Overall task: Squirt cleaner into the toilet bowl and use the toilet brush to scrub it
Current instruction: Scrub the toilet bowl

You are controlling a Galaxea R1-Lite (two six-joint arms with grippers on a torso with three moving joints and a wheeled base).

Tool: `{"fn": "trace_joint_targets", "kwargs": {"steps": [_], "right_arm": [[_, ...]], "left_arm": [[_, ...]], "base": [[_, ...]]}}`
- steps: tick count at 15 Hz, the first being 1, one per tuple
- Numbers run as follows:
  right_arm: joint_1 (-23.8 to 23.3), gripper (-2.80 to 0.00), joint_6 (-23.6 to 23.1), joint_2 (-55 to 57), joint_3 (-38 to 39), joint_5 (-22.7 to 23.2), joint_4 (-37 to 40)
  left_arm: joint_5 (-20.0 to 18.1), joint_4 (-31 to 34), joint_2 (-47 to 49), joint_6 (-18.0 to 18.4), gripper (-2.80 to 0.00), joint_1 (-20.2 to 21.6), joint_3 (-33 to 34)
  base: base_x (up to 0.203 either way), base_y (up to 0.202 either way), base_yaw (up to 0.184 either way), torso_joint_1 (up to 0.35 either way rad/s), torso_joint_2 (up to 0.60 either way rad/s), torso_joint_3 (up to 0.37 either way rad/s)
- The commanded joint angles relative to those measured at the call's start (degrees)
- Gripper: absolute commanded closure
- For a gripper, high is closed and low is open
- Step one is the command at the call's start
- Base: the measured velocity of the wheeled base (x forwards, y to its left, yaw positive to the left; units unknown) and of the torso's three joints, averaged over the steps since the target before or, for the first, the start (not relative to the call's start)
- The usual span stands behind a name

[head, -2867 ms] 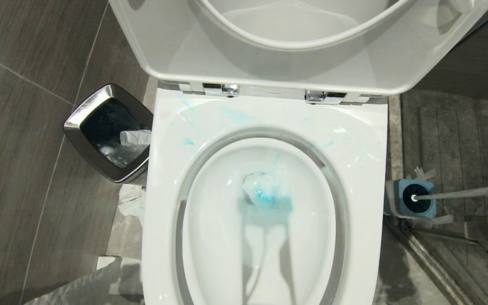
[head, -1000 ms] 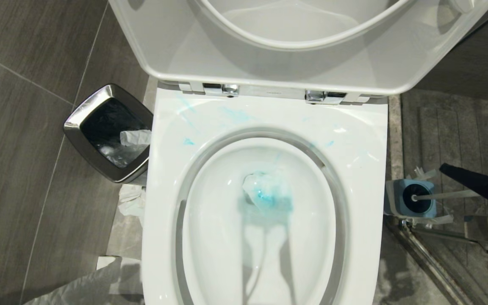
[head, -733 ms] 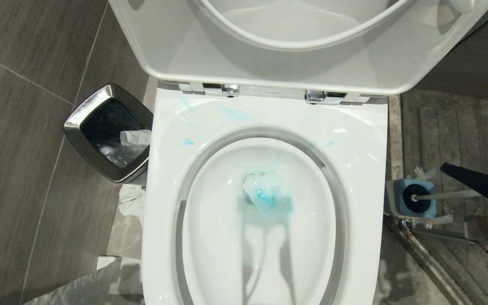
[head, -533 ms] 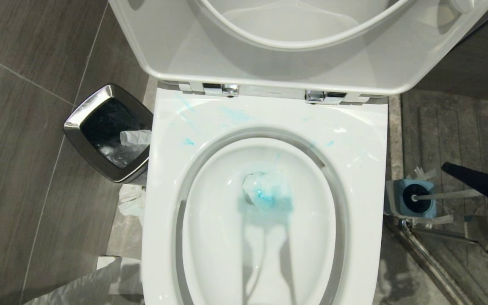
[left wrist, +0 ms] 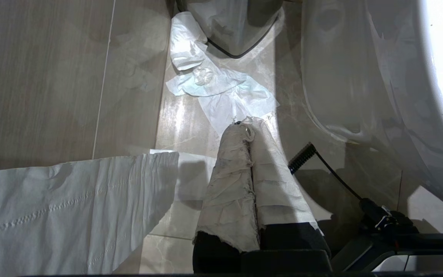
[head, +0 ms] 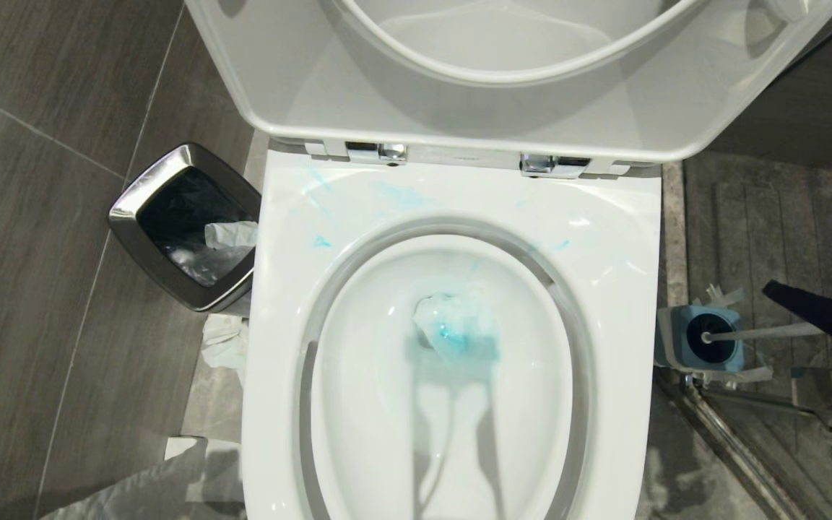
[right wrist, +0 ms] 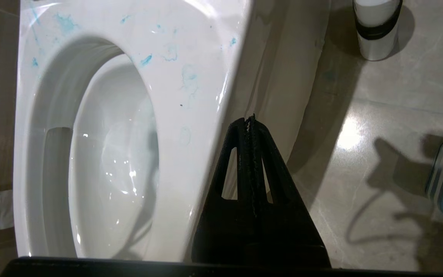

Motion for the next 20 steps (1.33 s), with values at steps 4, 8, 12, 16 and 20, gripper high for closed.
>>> {"fn": "trace_joint_targets", "kwargs": {"steps": [4, 8, 12, 16, 20], "right_arm": [[0.02, 0.0, 0.08, 0.2, 0.21, 0.16, -0.23], [0.02, 0.0, 0.08, -0.86, 0.78, 0.07, -0.23], [0.02, 0.0, -0.62, -0.95, 0.6, 0.25, -0.23], [0.02, 0.0, -0.71, -1.35, 0.43, 0.43, -0.23], [0.11, 0.0, -0.71, -1.38, 0.25, 0.51, -0.23]], "left_arm": [[0.02, -0.04, 0.0, -0.03, 0.0, 0.02, 0.44], [0.02, -0.04, 0.0, -0.03, 0.0, 0.02, 0.44], [0.02, -0.04, 0.0, -0.03, 0.0, 0.02, 0.44], [0.02, -0.04, 0.0, -0.03, 0.0, 0.02, 0.44], [0.02, -0.04, 0.0, -0.03, 0.0, 0.02, 0.44]], "base": [[0.0, 0.0, 0.0, 0.0, 0.0, 0.0], [0.0, 0.0, 0.0, 0.0, 0.0, 0.0], [0.0, 0.0, 0.0, 0.0, 0.0, 0.0], [0.0, 0.0, 0.0, 0.0, 0.0, 0.0], [0.0, 0.0, 0.0, 0.0, 0.0, 0.0]]}}
